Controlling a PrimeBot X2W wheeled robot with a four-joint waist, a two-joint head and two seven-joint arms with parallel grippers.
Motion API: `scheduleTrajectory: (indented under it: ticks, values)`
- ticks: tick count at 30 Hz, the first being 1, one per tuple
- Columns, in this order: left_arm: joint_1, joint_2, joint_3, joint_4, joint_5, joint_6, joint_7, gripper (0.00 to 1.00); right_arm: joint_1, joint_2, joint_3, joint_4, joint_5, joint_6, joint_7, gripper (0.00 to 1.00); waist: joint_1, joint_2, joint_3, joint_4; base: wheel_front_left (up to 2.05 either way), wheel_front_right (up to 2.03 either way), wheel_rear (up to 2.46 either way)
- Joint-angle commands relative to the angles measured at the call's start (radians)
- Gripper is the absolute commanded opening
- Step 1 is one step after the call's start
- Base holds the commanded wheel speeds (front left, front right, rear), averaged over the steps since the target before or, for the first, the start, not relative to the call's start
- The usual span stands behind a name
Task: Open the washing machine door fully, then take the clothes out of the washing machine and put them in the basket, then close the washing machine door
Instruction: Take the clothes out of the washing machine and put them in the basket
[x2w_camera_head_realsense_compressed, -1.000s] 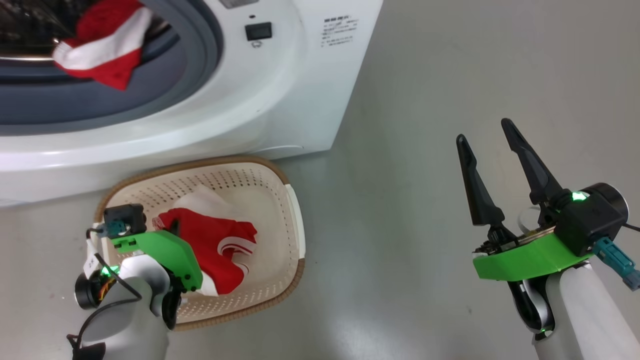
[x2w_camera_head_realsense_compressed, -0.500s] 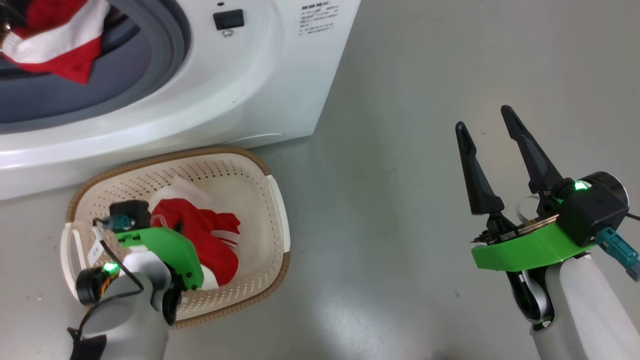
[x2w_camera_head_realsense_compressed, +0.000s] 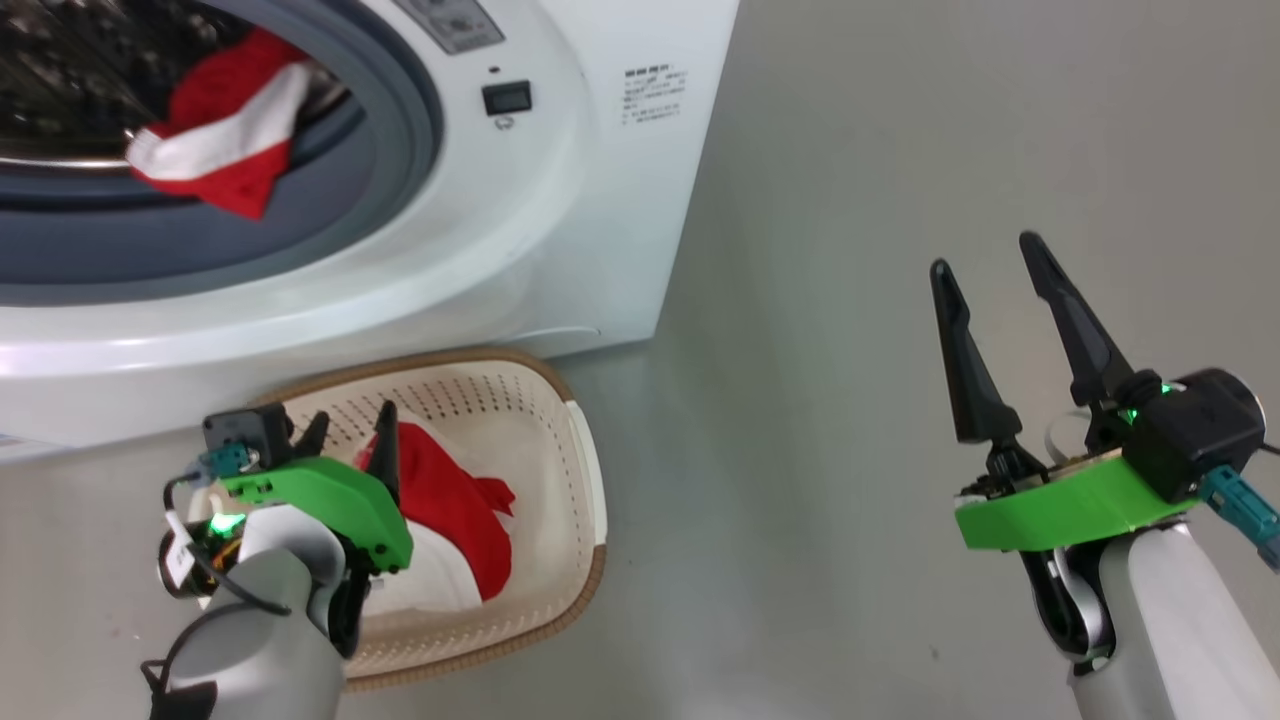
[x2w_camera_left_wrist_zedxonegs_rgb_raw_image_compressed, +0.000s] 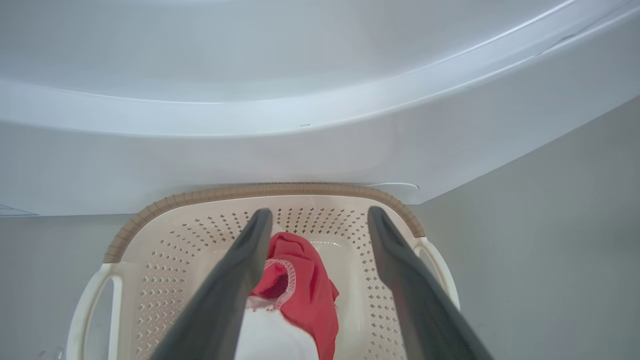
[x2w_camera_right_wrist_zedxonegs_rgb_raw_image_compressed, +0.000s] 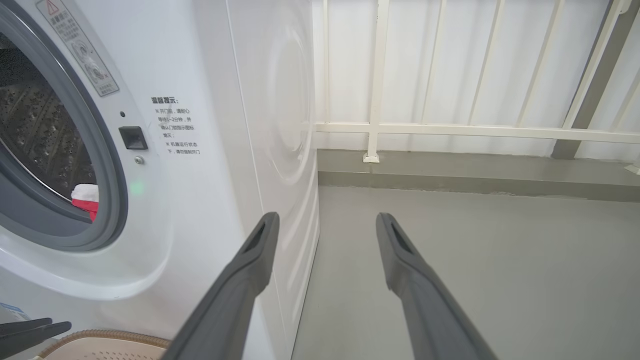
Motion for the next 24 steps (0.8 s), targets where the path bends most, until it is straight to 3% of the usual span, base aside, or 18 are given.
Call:
scheduleTrajectory:
  ticks: [1,6,24]
  values:
    - [0.046,0.023,0.015,-0.040,-0.008,-0.011,-0.019,1.00,0.032,0.001,0.012,-0.019,0.005,0.007,-0.006,1.00,0.0000,0.0000,-0.055,0.026,0.00,0.00,0.00]
    - [0.090,0.021,0.022,-0.136,-0.017,-0.017,-0.023,1.00,0.052,-0.001,0.007,-0.013,0.001,0.007,-0.006,1.00,0.0000,0.0000,-0.097,0.041,0.00,0.00,0.00]
    - [0.433,0.031,0.142,-0.694,0.081,-0.007,-0.024,1.00,0.162,-0.006,-0.015,-0.038,-0.012,0.007,-0.006,1.00,0.0000,0.0000,-0.282,0.058,0.00,0.00,0.00]
